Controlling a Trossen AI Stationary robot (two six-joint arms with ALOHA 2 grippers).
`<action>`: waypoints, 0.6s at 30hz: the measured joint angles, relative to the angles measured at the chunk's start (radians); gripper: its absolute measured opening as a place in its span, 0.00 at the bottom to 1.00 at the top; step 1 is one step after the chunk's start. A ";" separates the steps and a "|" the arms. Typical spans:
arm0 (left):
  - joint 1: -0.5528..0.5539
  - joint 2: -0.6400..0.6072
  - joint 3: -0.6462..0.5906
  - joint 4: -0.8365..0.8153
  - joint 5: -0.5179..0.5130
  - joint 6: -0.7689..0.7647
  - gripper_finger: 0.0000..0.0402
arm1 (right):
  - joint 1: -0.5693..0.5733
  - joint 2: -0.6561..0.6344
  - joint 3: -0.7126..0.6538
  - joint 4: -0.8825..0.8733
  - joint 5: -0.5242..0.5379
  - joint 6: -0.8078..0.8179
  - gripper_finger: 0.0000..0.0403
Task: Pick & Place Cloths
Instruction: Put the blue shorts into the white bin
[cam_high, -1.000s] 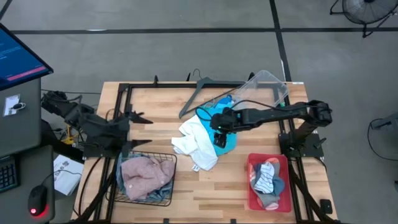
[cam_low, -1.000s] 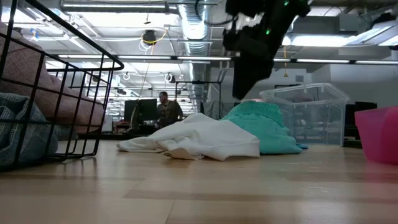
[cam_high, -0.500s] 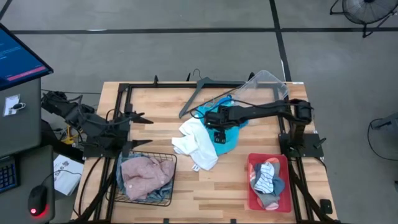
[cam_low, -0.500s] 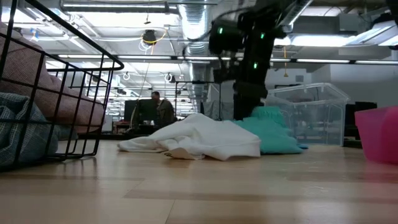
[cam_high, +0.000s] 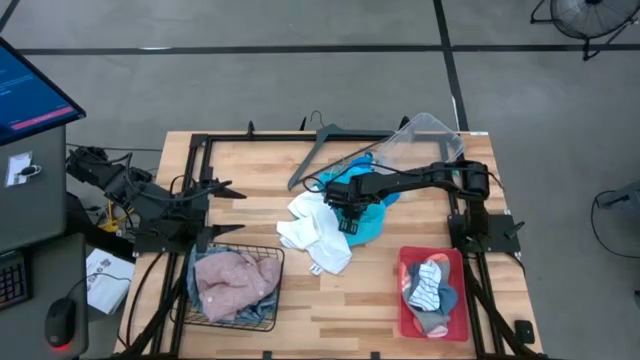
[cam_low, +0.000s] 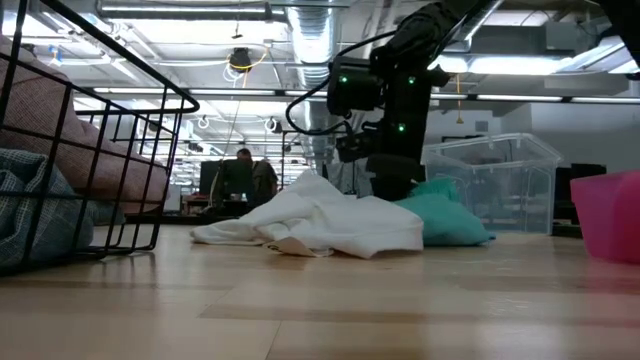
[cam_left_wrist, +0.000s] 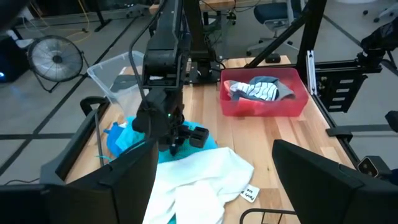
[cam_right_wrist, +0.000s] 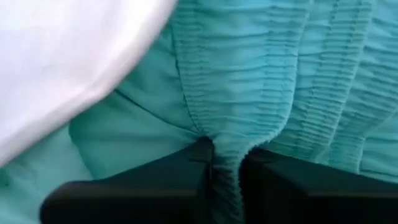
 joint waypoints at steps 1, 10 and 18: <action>0.000 0.000 0.000 0.000 0.000 0.000 0.74 | 0.000 -0.008 0.005 -0.003 -0.003 0.009 0.05; 0.000 0.000 0.000 0.000 0.000 -0.002 0.74 | 0.014 -0.241 0.090 -0.045 -0.013 0.046 0.02; 0.000 0.000 0.000 -0.001 0.000 -0.003 0.74 | -0.005 -0.457 0.148 -0.112 0.133 0.059 0.02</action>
